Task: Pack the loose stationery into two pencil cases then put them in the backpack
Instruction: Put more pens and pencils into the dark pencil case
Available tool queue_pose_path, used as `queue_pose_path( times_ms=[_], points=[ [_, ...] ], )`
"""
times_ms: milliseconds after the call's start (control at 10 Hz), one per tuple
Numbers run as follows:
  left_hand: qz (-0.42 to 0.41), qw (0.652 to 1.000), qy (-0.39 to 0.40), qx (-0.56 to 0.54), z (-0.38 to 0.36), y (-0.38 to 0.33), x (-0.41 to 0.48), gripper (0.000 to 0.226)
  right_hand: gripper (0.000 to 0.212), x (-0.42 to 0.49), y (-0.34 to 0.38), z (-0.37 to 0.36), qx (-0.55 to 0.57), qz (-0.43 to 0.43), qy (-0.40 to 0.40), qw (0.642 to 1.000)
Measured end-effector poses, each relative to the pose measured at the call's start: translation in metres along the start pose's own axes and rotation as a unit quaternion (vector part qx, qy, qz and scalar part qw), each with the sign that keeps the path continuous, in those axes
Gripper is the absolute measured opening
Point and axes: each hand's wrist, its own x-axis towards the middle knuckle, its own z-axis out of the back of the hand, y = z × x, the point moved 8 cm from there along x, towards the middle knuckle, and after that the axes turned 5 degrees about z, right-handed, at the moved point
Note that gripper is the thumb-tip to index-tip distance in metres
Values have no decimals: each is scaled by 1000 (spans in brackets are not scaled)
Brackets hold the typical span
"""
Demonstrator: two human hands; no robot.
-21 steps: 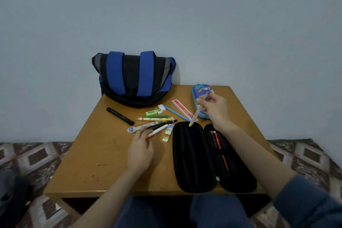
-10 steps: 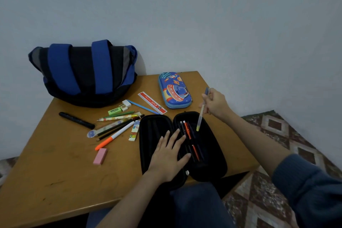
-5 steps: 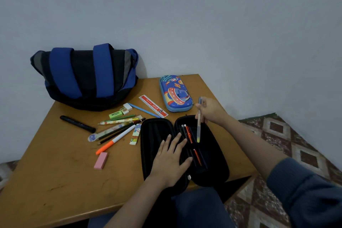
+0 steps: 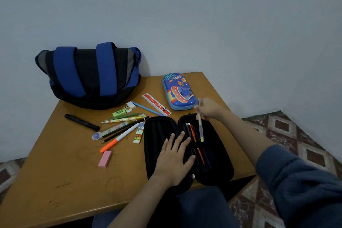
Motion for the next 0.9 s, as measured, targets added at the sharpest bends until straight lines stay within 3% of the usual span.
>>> queue_pose_path(
  times_ms=[200, 300, 400, 500, 700, 800, 900],
  points=[
    [1, 1000, -1, 2, 0, 0, 0, 90, 14, 0, 19, -5, -22, 37, 32, 999],
    [1, 1000, -2, 3, -2, 1, 1, 89, 7, -14, 29, 3, -16, 119, -30, 992],
    [-1, 1000, -5, 4, -2, 2, 2, 88, 14, -35, 31, 13, 53, 189, -66, 978],
    [-2, 1000, -5, 1, -2, 1, 1, 89, 17, -50, 22, 23, 58, 207, -98, 972],
    [1, 1000, 2, 4, -2, 1, 1, 91, 19, -38, 9, 21, 33, 151, -94, 983],
    [3, 1000, 4, 4, -2, 1, 1, 91, 4, -20, 8, 9, -16, 114, -74, 991],
    [3, 1000, 5, 0, -2, 1, 2, 91, 32, -7, 4, -4, -36, 81, -41, 995]
  ],
)
